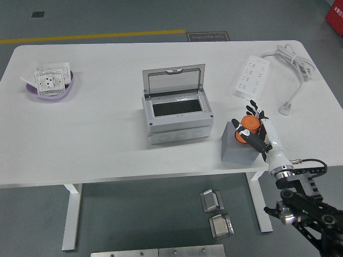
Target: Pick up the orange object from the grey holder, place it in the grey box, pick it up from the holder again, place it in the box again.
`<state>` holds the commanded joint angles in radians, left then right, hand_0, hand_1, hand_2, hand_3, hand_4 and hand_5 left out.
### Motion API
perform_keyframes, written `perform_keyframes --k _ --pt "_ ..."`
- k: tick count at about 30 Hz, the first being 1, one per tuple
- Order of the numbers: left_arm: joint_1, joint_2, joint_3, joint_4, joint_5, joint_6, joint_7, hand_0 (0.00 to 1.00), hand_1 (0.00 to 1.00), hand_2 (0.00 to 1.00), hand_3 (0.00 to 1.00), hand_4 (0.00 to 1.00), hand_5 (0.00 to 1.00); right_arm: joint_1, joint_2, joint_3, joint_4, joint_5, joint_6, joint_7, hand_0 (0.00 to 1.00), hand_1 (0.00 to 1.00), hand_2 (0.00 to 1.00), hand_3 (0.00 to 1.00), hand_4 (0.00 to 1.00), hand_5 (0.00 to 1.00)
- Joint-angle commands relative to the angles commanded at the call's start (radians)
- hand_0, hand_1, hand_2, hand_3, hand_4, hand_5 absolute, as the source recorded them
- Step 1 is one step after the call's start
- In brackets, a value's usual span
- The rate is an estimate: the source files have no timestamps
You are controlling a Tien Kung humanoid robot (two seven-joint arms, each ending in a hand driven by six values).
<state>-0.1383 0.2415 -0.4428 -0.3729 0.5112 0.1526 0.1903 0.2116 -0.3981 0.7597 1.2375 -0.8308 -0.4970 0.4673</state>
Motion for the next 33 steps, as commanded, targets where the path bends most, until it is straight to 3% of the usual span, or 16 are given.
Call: perform_keyframes --k 5,6,11,12,17,18,23,24,29,30,33 --pt "0.001 -0.002 0.001 0.001 -0.001 0.0 0.0 0.66 0.656 0.614 0.644 0.622 0.429 0.0 -0.001 -0.004 -0.001 -0.011 -0.01 -0.007 0.892 0.929 0.926 0.998 0.856 0.406" --pt "0.002 -0.002 0.001 0.001 -0.002 0.0 0.0 0.659 0.657 0.613 0.644 0.622 0.429 0.0 -0.002 -0.004 -0.001 -0.013 -0.01 -0.008 0.892 0.93 0.93 0.998 0.826 0.258" --pt "0.002 -0.002 0.002 0.002 -0.004 0.0 0.0 0.659 0.657 0.613 0.644 0.622 0.429 0.001 -0.002 -0.008 -0.002 -0.014 -0.012 -0.013 0.892 0.93 0.93 0.998 0.826 0.258" --pt "0.002 -0.002 0.002 0.002 -0.005 0.0 0.0 0.659 0.657 0.614 0.644 0.622 0.428 0.001 -0.003 -0.008 -0.002 -0.013 -0.012 -0.014 0.884 0.928 0.921 0.998 0.689 0.08" --pt "0.002 -0.002 0.003 0.002 -0.006 0.0 -0.001 0.659 0.657 0.614 0.644 0.622 0.428 0.002 -0.003 -0.012 -0.003 -0.011 -0.014 -0.016 0.884 0.928 0.921 0.998 0.689 0.08" --pt "0.002 -0.002 0.003 0.002 -0.006 0.0 -0.001 0.659 0.658 0.614 0.645 0.618 0.423 0.002 -0.003 -0.013 -0.002 -0.01 -0.014 -0.016 0.88 0.921 0.906 0.988 0.62 0.032" --pt "0.003 -0.004 0.002 0.002 -0.006 -0.001 -0.001 0.659 0.658 0.614 0.645 0.618 0.423 0.002 -0.004 -0.017 0.0 -0.001 -0.017 -0.014 0.88 0.921 0.906 0.988 0.62 0.032" --pt "0.003 -0.004 0.002 0.002 -0.006 -0.001 -0.001 0.659 0.658 0.614 0.644 0.618 0.424 0.002 -0.004 -0.016 0.0 0.0 -0.017 -0.015 0.858 0.888 0.855 0.916 0.524 0.002" --pt "0.003 -0.004 0.001 0.001 -0.008 -0.001 -0.002 0.659 0.658 0.614 0.644 0.618 0.424 0.002 -0.002 -0.016 0.002 0.003 -0.016 -0.021 0.858 0.888 0.855 0.916 0.524 0.002" --pt "0.003 -0.004 0.001 0.002 -0.009 -0.001 -0.003 0.659 0.658 0.615 0.645 0.619 0.425 0.002 -0.002 -0.015 0.002 0.003 -0.016 -0.022 0.823 0.83 0.749 0.715 0.146 0.002" --pt "0.003 -0.004 0.001 0.002 -0.011 -0.001 -0.004 0.659 0.658 0.615 0.645 0.619 0.425 0.003 -0.002 -0.016 0.004 0.005 -0.014 -0.023 0.823 0.83 0.749 0.715 0.146 0.002"
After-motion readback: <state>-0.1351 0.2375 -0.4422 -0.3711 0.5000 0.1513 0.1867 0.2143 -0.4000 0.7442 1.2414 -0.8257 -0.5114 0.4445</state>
